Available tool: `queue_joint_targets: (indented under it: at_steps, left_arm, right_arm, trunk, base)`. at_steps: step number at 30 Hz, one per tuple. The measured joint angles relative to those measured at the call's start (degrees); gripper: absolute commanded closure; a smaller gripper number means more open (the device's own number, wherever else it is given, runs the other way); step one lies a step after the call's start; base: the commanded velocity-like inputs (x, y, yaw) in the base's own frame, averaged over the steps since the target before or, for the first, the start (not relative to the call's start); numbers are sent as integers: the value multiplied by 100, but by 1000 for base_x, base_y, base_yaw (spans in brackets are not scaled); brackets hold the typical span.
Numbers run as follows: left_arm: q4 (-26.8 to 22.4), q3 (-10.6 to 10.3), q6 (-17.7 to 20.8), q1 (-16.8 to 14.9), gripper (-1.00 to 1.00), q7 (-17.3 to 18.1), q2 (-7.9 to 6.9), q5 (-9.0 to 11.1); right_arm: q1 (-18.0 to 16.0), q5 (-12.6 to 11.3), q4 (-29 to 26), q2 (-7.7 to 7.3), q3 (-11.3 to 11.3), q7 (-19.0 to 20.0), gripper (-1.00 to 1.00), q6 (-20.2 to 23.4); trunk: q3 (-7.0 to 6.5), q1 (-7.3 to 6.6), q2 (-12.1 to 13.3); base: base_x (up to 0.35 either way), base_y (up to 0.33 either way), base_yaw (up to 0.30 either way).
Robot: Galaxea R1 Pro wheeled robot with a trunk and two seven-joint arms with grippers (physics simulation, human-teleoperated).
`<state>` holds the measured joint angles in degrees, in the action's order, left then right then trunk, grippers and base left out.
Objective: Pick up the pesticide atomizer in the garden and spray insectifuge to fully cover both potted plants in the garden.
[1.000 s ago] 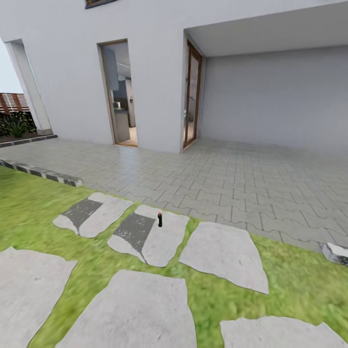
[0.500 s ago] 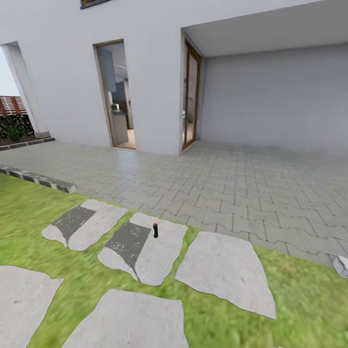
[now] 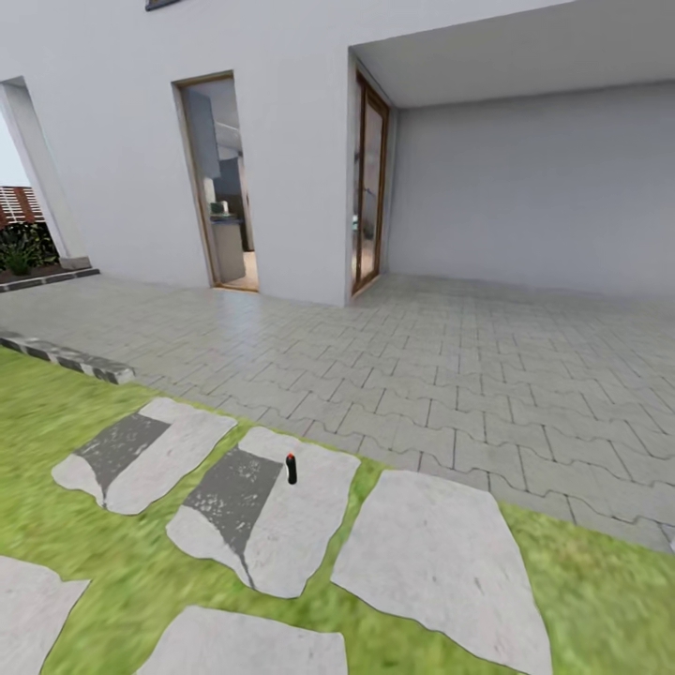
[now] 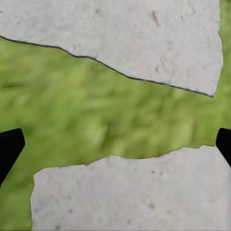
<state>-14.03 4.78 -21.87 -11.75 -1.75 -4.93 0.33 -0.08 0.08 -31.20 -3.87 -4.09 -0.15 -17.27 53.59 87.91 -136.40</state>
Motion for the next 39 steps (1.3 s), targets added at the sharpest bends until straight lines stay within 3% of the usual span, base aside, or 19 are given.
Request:
queue_joint_targets:
  at_steps: [21, 39]
  left_arm:
    - [0, 0, 0, -2, -100, 0, 0, -8]
    - [2, -2, 0, 0, -100, 0, 0, -24]
  right_arm:
    - [0, 0, 0, 0, 0, -1, -100, -5]
    - [0, -8, -9, 0, -1, -1, -100, 0]
  trunk:
    - [0, 0, 0]
    - [0, 1, 0]
  base:
    - [339, -82, 0]
    - [306, -184, 0]
